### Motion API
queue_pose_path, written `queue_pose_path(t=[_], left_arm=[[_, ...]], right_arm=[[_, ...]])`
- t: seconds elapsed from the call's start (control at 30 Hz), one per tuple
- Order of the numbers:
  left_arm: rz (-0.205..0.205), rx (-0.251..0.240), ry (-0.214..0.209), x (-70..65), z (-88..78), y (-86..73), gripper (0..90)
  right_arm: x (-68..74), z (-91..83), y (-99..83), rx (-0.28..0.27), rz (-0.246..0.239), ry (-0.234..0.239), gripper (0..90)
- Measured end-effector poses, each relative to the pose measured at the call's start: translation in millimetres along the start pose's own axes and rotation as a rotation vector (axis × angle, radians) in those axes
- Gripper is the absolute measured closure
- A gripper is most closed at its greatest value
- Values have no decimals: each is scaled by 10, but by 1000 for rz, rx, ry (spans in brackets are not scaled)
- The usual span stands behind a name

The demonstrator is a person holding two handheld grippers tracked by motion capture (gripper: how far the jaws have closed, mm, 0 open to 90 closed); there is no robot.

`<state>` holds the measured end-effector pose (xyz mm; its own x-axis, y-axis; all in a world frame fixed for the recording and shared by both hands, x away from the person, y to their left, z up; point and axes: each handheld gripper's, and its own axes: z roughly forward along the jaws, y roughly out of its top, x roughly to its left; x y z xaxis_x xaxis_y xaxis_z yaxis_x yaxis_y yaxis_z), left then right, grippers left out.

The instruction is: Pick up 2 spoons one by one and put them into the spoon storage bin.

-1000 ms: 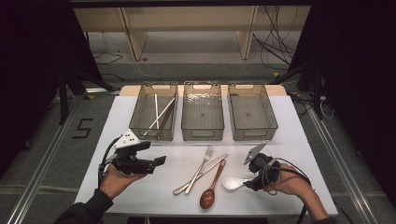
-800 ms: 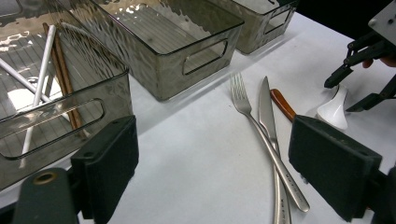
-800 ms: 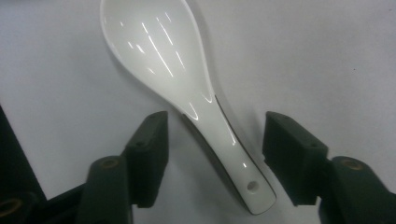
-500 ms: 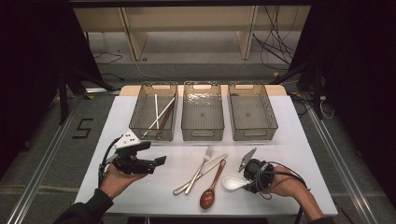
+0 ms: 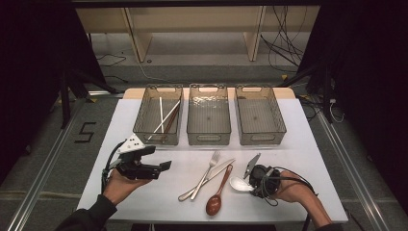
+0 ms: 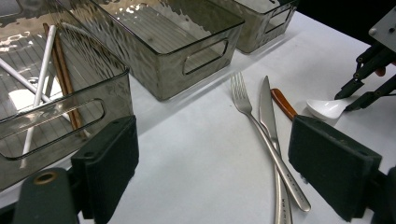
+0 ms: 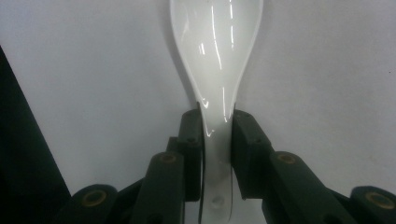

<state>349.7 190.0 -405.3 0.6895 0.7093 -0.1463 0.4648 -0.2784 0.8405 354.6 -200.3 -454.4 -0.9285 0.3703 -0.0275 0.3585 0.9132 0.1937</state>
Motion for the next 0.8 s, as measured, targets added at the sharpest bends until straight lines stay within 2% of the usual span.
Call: queue_pose_path(t=[0.2, 0.27, 0.3, 0.33, 0.47, 0.8], left_arm=[[1, -3, 5, 4, -6, 2, 159], [-2, -4, 5, 3, -8, 2, 160], [-2, -4, 5, 3, -9, 2, 160], [-2, -2, 5, 4, -10, 3, 160], [-1, -4, 6, 3, -10, 3, 160], [-1, -3, 4, 4, -14, 5, 161]], right_arm=[[-21, 0, -7, -26, 20, 5, 760], [-22, -10, -3, -30, 45, 6, 762], [-38, -8, -7, -39, 33, 4, 762], [-41, -14, -5, -44, 58, 8, 763], [-39, -19, -1, -43, 89, 6, 765], [-72, -20, -9, -55, 113, 1, 773]])
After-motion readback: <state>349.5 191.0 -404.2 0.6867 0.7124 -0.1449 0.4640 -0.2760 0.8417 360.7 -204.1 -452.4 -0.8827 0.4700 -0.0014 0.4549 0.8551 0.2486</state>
